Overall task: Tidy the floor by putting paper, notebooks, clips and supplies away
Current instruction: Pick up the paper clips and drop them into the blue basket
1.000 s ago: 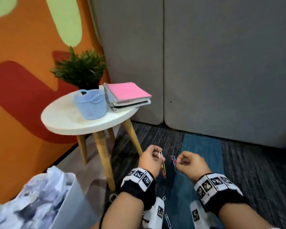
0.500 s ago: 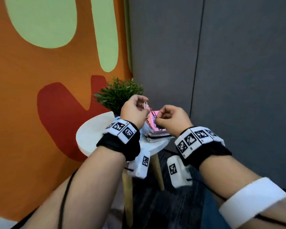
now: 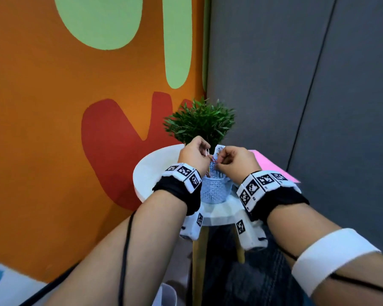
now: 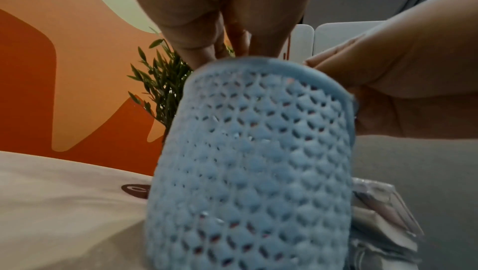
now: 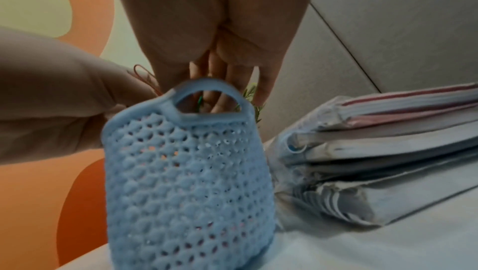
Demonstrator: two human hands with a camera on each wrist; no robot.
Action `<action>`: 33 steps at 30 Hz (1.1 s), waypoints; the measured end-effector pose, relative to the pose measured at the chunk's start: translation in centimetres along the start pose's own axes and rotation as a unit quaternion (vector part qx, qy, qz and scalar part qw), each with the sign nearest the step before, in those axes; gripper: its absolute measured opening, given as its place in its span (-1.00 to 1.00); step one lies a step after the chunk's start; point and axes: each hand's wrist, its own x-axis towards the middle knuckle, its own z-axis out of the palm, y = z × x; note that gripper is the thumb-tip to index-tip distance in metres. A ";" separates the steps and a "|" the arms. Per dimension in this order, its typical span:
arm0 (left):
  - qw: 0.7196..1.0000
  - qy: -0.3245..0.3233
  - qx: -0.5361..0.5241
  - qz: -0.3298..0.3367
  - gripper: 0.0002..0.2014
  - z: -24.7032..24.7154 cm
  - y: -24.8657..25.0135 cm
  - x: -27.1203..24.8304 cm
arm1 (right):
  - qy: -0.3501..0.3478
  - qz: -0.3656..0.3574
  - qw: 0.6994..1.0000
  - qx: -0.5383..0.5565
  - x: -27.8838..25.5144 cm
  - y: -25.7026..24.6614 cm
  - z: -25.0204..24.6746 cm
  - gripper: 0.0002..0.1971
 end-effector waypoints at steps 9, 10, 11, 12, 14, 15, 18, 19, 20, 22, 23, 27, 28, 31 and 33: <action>0.997 -0.033 0.068 -0.005 -0.93 0.1 -0.1 -0.4 | -0.057 0.016 0.997 -0.041 -0.1 -0.1 -0.7 -0.86; 0.997 -0.035 0.073 -0.007 -0.92 0.1 0.0 -0.4 | -0.053 0.017 0.998 -0.028 -0.1 -0.1 -0.7 -0.85; 0.996 -0.035 0.077 -0.007 -0.90 0.0 0.1 -0.4 | -0.048 0.019 0.999 -0.016 -0.1 -0.1 -0.7 -0.83; 0.996 -0.033 0.081 -0.006 -0.88 -0.1 0.2 -0.4 | -0.041 0.021 0.999 -0.006 -0.2 0.0 -0.7 -0.81; 0.996 -0.023 0.087 -0.002 -0.85 -0.3 0.3 -0.5 | -0.027 0.021 0.999 0.013 -0.2 0.2 -0.5 -0.79; 0.996 -0.016 0.087 0.002 -0.83 -0.4 0.5 -0.6 | -0.016 0.020 0.999 0.024 -0.4 0.3 -0.6 -0.80; 0.996 0.017 0.073 0.045 -0.83 -0.5 1.6 -0.8 | 0.021 0.003 0.998 0.060 -0.9 0.5 -1.3 -0.86; 0.995 0.028 0.067 0.065 -0.84 -0.4 2.1 -1.0 | 0.029 0.000 0.997 0.070 -1.2 0.6 -1.7 -0.88; 0.994 0.034 0.063 0.083 -0.84 -0.2 2.6 -1.3 | 0.038 -0.005 0.997 0.074 -1.7 0.8 -2.1 -0.89; 0.992 0.028 0.058 0.108 -0.82 0.9 4.0 -2.2 | 0.056 -0.019 0.996 0.064 -2.7 1.4 -3.2 -0.92; 0.992 0.018 0.051 0.118 -0.81 1.7 4.8 -2.9 | 0.070 -0.022 0.995 0.061 -3.4 1.8 -3.8 -0.93; 0.989 -0.003 0.022 0.144 -0.79 4.9 7.5 -5.6 | 0.110 -0.011 0.992 0.066 -6.3 4.4 -6.2 -0.94; 0.989 -0.007 0.014 0.150 -0.80 6.0 8.1 -6.4 | 0.120 -0.005 0.990 0.070 -7.3 5.4 -6.9 -0.95; 0.987 -0.028 -0.010 0.157 -0.80 9.2 9.9 -9.2 | 0.150 0.004 0.987 0.065 -10.7 8.4 -9.3 -0.95; 0.983 -0.042 -0.038 0.173 -0.79 11.5 10.7 -11.2 | 0.164 0.017 0.985 0.047 -13.0 10.6 -10.6 -0.92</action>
